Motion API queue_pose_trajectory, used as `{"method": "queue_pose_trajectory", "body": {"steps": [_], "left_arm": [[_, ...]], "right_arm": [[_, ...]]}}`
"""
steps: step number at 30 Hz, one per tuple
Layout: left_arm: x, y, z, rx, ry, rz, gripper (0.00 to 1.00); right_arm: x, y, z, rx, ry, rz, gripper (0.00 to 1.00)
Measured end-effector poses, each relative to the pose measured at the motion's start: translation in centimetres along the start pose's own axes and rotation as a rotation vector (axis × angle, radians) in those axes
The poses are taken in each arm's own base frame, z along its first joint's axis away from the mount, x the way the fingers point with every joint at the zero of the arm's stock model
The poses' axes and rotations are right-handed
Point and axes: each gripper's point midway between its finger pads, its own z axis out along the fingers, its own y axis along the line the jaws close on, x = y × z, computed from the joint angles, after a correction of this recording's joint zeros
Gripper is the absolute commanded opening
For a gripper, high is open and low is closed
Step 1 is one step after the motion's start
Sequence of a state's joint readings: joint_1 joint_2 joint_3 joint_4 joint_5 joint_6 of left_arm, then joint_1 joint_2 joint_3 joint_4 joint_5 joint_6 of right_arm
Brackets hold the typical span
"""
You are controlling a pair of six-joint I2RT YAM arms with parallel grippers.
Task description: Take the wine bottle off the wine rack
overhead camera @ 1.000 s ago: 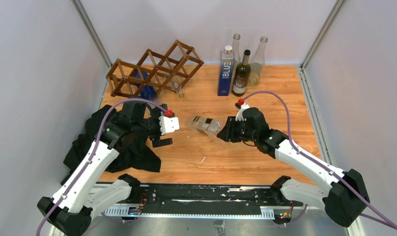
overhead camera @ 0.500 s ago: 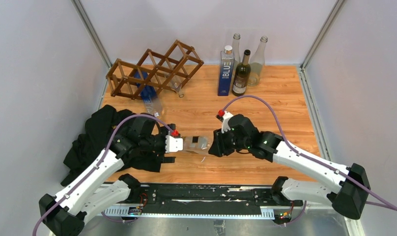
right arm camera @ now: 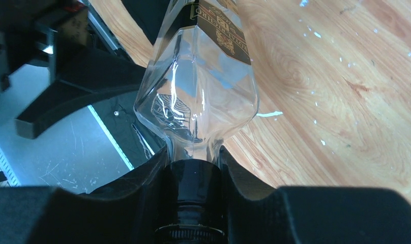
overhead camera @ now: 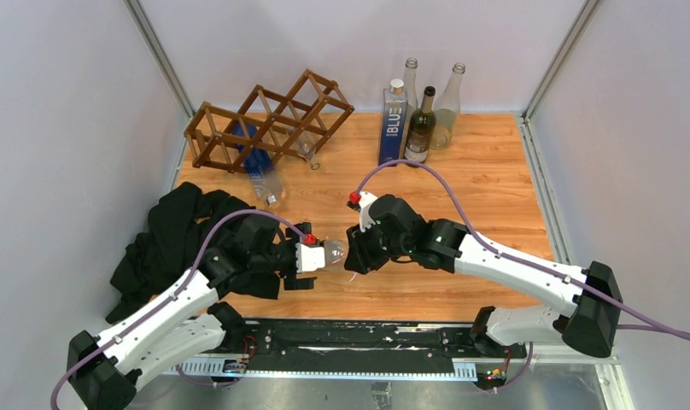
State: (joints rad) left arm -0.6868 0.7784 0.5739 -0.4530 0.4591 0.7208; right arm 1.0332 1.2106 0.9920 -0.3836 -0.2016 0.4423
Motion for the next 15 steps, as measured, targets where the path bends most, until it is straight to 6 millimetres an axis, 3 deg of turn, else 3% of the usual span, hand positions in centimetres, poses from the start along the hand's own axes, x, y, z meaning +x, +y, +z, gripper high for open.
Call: {"method": "queue_pose_trajectory", "body": {"steps": [6,11,12,15], "left_arm": [[0.8,0.5,0.8,-0.018,0.03,-0.003,0.97],[1.7,0.3,1.4,0.001,0.065,-0.014,0.65],[1.7,0.2,1.5,0.006,0.066,-0.015,0.55],[1.7,0.2,1.5,0.01,0.063,-0.009,0.18]], "right_arm": [[-0.4,1.7,0.6,-0.028,0.008,-0.029,0.0],[-0.4,1.6,1.1,-0.019,0.012,-0.039,0.0],[-0.5,1.5,1.1,-0.016,0.007,-0.041,0.06],[-0.6,1.4,1.1,-0.011,0.001,-0.047,0.44]]}}
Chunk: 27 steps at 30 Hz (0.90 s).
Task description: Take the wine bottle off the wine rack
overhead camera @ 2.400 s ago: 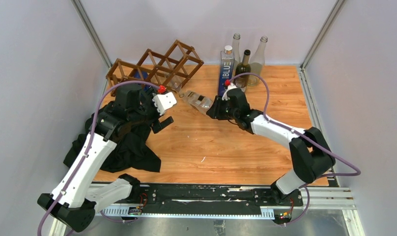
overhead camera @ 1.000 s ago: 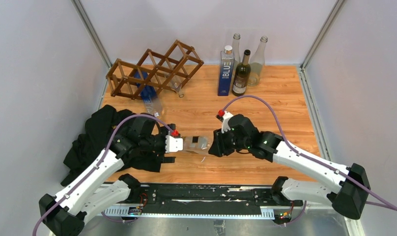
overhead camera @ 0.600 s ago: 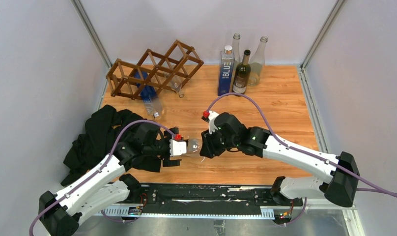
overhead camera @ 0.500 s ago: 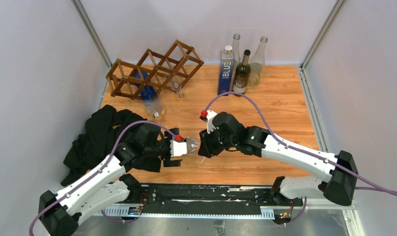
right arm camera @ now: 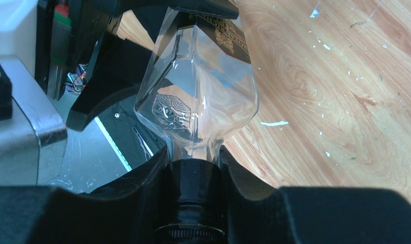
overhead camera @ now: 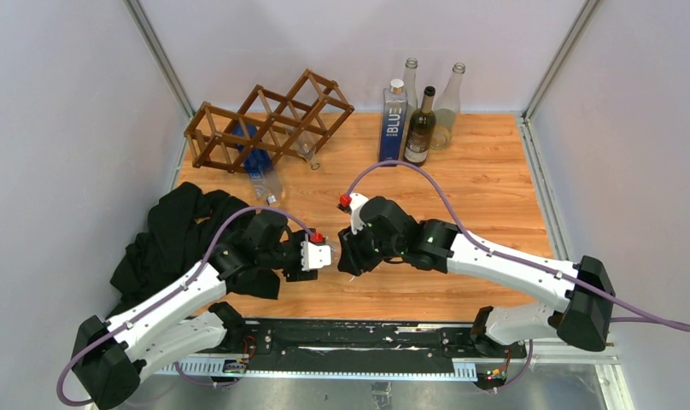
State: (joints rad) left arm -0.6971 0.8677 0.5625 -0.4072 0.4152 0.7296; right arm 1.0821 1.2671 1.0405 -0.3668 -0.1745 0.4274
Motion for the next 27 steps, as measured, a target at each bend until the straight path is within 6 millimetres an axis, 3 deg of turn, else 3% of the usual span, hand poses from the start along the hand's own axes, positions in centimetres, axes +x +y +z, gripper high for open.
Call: {"method": "queue_pose_trajectory", "body": {"steps": [2,6,11,19,22,27], "left_arm": [[-0.1,0.0,-0.1,-0.003,-0.003,0.001,0.0],[-0.1,0.3,-0.3,-0.024,0.001,-0.019,0.0],[-1.8,1.1,-1.0,-0.056,-0.038,-0.09,0.0],[-7.8,3.9,-3.4,-0.124,-0.177,-0.212,0.0],[-10.1,4.6,-4.5,-0.131,-0.238,-0.243,0.0],[-12.3,4.7,-5.3,-0.11,-0.305,-0.292,0.0]], "right_arm": [[-0.1,0.1,-0.1,-0.004,-0.007,0.0,0.61],[-2.7,1.5,-1.5,-0.053,-0.126,-0.002,0.8],[-5.1,1.5,-4.4,-0.036,-0.272,-0.005,0.9],[-9.4,0.6,-10.1,0.032,-0.525,-0.007,0.95],[-10.8,0.5,-11.1,0.044,-0.574,-0.01,0.95],[-12.8,1.3,-11.4,0.023,-0.63,-0.022,0.84]]}}
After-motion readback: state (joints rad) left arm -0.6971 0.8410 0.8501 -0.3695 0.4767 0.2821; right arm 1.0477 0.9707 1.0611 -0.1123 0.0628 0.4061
